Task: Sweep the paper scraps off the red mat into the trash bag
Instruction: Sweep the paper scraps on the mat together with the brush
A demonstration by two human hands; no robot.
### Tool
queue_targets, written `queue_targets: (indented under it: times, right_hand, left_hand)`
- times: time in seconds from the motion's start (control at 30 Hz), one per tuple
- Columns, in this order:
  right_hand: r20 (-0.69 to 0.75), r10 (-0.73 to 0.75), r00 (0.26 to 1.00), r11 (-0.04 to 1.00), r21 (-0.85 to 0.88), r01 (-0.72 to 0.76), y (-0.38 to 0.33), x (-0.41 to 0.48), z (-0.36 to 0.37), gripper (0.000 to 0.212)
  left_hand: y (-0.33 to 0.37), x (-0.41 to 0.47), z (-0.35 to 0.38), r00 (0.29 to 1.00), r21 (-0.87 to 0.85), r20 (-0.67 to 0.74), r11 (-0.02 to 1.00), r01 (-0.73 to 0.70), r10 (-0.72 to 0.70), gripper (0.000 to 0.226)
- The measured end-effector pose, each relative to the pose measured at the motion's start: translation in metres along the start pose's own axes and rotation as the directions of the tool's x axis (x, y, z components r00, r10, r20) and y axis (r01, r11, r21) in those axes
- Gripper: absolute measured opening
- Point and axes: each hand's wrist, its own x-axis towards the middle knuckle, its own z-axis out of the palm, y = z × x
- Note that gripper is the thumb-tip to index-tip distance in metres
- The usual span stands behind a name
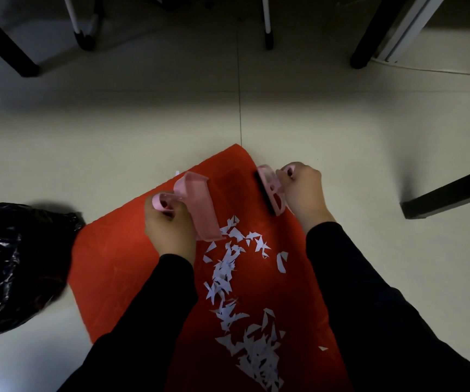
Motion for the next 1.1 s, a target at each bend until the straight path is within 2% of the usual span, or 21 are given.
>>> queue_targets:
  times: [0.13,0.43,0.6,0.7,0.8,1.0,1.1]
  right_hand:
    - [0.042,0.046,0.998,0.999,-0.001,-0.046,-0.004,-0.001,0.018,0.033]
    - [0.212,-0.012,0.977,0.997,-0.073,0.028,0.000,-0.028,0.018,0.025]
    - [0.121,-0.019,0.993,0.999,0.047,0.013,-0.005,-0.031,0.002,0.024]
    - [0.059,-0.050,0.997,0.998,0.045,0.048,-0.008,-0.024,0.003,0.019]
    - [0.188,-0.094,0.978,0.995,0.005,0.095,-0.009,-0.027,0.015,0.023]
    - [0.398,-0.059,0.916,0.979,-0.156,0.131,-0.004,-0.045,0.034,0.025]
    - [0.421,-0.080,0.903,0.967,-0.186,0.173,-0.006,-0.053,0.029,0.022]
  left_hand:
    - [0.000,0.002,-0.002,1.000,-0.014,-0.007,1.000,-0.010,0.010,0.009]
    - [-0.003,-0.003,-0.006,1.000,-0.012,-0.006,1.000,0.012,-0.012,0.009]
    - [-0.001,-0.006,-0.010,1.000,-0.020,-0.017,1.000,0.001,-0.001,0.010]
    - [0.000,-0.005,-0.012,1.000,-0.017,-0.017,1.000,-0.010,0.010,0.009]
    - [-0.002,-0.003,-0.015,0.999,-0.014,-0.033,1.000,-0.013,0.013,0.010]
    - [-0.013,-0.005,-0.024,1.000,-0.014,-0.030,1.000,0.008,-0.009,0.012]
    - [-0.014,-0.011,-0.028,1.000,-0.005,-0.025,1.000,0.017,-0.017,0.010]
